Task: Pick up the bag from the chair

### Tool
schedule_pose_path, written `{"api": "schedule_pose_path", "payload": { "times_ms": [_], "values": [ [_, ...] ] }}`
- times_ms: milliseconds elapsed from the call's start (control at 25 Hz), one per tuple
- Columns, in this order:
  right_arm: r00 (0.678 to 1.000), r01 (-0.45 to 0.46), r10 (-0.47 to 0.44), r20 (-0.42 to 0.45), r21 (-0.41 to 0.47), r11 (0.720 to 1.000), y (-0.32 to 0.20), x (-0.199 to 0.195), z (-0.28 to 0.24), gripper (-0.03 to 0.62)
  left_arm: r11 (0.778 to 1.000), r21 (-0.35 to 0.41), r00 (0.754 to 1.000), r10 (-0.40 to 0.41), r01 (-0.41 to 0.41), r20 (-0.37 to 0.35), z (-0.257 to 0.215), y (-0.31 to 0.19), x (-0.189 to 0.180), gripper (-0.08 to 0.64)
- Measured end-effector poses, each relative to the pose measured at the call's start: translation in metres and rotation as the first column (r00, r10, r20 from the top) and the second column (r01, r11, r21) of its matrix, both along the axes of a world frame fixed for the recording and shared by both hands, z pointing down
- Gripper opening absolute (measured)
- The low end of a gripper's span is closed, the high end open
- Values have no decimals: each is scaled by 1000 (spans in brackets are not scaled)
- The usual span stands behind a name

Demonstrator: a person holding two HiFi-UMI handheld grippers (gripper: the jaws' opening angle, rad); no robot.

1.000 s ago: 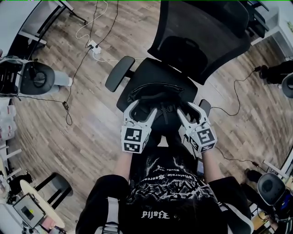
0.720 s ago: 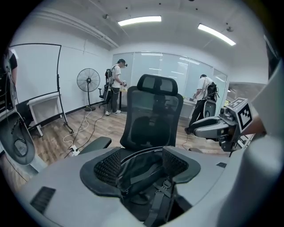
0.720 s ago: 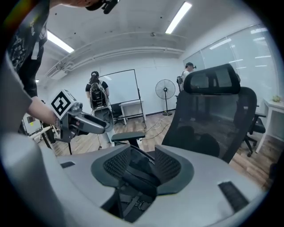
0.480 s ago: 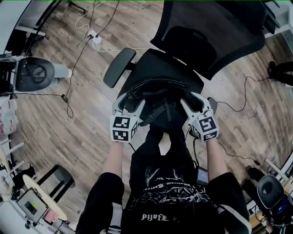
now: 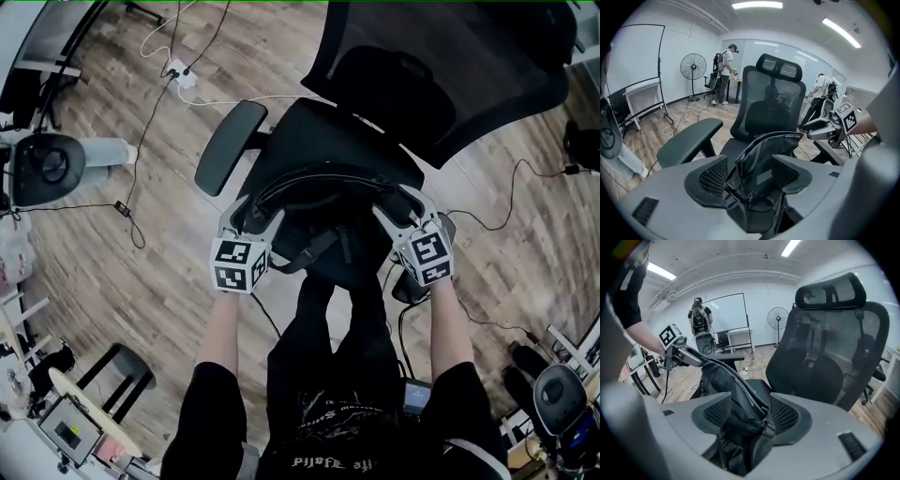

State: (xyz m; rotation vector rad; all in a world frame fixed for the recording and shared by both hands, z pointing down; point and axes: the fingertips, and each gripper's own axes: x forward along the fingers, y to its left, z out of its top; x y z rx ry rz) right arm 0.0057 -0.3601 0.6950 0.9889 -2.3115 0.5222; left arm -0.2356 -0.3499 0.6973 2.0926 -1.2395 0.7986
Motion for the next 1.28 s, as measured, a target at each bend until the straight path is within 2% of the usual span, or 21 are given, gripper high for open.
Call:
{"api": "schedule_pose_path", "payload": {
  "times_ms": [80,200,280,400,480,720,800,880,1120,1160,1280],
  "values": [
    [1000,-10,10,1,-11,1000,-4,4,14,273,999,-13,999,44,-44,7,14,0,2,301],
    [1000,-9,10,12,-24,1000,-13,3,35,273,994,-31,993,102,-100,62,39,-1,-3,301],
    [999,33,-33,0,-35,999,-14,3,49,273,992,-43,989,123,-120,86,53,0,-4,301],
    [991,124,-126,-34,-56,991,-12,-1,69,273,986,-68,986,154,-150,68,69,0,-2,301],
    [988,147,-150,-35,-69,987,-14,-4,81,273,981,-80,981,181,-175,71,79,-2,-2,301],
    [987,152,-157,-44,-99,983,-20,-8,111,273,984,-33,979,178,-176,99,87,-14,-7,301],
    [984,167,-172,-38,-102,981,-23,-13,115,273,981,-18,972,196,-195,129,87,-17,-8,301],
    [982,180,-184,-27,-113,977,-23,-17,120,273,973,-22,963,230,-229,141,88,-19,-4,301],
    [983,183,-186,-8,-147,972,-18,-27,143,273,945,-125,949,312,-303,55,114,-19,7,301],
    [985,173,-175,-4,-146,974,-18,-28,146,273,936,-135,941,333,-324,56,117,-19,10,301],
    [989,144,-145,4,-150,978,-21,-29,151,273,899,-157,897,428,-409,108,127,-14,17,301]
  ]
}}
